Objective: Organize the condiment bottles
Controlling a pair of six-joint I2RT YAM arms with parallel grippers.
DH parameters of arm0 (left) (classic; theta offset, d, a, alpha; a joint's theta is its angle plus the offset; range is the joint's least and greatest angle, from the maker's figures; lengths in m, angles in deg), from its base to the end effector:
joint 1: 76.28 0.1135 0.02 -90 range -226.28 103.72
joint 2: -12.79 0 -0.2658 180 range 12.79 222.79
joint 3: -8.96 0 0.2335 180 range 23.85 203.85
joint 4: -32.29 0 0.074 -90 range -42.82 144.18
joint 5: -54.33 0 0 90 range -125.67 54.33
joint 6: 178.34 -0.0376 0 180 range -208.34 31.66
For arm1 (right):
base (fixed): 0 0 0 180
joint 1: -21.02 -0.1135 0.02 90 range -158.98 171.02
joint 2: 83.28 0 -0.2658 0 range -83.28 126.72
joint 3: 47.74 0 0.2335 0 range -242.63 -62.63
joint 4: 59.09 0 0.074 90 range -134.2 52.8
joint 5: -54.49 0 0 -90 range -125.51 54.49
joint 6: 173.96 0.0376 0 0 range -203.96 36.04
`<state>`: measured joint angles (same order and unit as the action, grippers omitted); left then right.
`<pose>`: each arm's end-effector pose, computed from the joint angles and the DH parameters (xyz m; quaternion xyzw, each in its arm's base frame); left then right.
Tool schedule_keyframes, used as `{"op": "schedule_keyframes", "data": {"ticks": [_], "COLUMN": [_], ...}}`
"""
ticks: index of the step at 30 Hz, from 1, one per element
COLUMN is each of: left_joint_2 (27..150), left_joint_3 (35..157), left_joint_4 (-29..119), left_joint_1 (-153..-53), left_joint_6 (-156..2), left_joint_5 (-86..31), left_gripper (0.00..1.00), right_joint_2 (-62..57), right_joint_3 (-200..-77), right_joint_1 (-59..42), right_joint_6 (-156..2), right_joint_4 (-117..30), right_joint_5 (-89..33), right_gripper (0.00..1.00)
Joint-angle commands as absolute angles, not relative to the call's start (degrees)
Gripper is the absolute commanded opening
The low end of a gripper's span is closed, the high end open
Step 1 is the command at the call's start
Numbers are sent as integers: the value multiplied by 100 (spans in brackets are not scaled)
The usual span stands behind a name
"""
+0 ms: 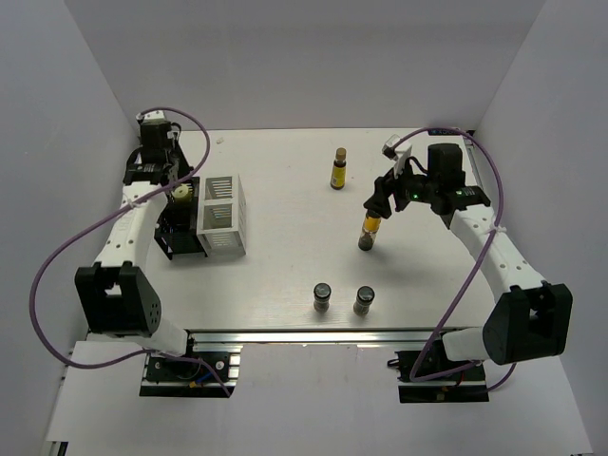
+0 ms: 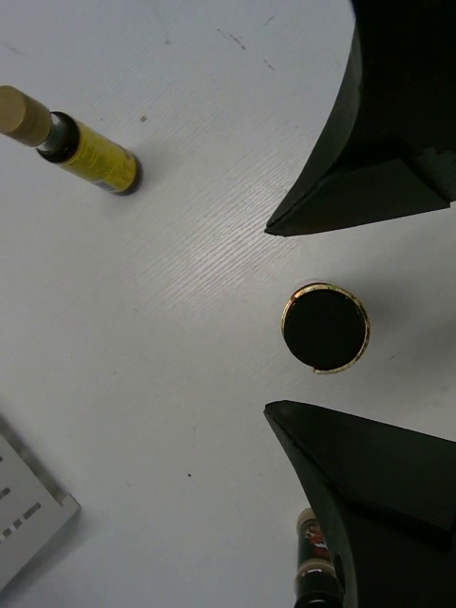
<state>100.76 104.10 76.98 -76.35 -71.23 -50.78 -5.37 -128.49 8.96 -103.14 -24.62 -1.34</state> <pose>0.3298 0.0094 0.3411 -0.1892 0.8707 0.0511 0.4510 0.2763 0.0806 0.3299 -0.3627 0.7651 0.2271 0.4811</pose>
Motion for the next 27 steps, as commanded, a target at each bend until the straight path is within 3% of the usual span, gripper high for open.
{"op": "schedule_keyframes", "data": {"ticks": [1,2,4,7,10,17,19,23,25,26,27], "left_joint_2": [9139,9067,9023,9153,9338,10190,10498,10482,10386,10341,10280], "left_joint_3": [10665,10577,10585,10708,10796,11279,11428,11141,10990,10842,10771], "left_joint_4": [7356,7233,7319,7758,8233,9645,9877,9651,9535,9439,9403], "left_joint_1": [-7636,-7636,-7950,-8958,-9865,-11448,-11722,-11864,-11916,-11925,-11934], "left_joint_6": [-6998,-6910,-6725,-6846,-6944,-7576,-7612,-7428,-7296,-7243,-7095], "left_joint_5": [-3031,-2578,-1743,-1466,-1379,-1904,-2299,-2406,-2502,-2607,-2696], "left_gripper": [18,18,37,65,75,83,83,83,83,83,83], "right_joint_2": [-1023,-1076,-1138,-1095,-1033,-980,-1015,-1199,-1209,-1156,-991], "right_joint_3": [-12952,-12908,-12837,-12855,-12916,-12978,-12969,-12715,-12661,-12705,-12766], "right_joint_1": [880,880,880,880,871,880,880,880,880,871,880], "right_joint_6": [-10776,-10839,-10849,-10743,-10532,-10356,-10400,-10251,-10198,-10207,-10215], "right_joint_4": [-2626,-2618,-2635,-2601,-2591,-2425,-2302,-2441,-2530,-2504,-2451], "right_joint_5": [578,693,808,703,483,272,246,-35,-202,-211,-229], "right_gripper": [76,77,82,83,83,78,68,38,46,62,69]}}
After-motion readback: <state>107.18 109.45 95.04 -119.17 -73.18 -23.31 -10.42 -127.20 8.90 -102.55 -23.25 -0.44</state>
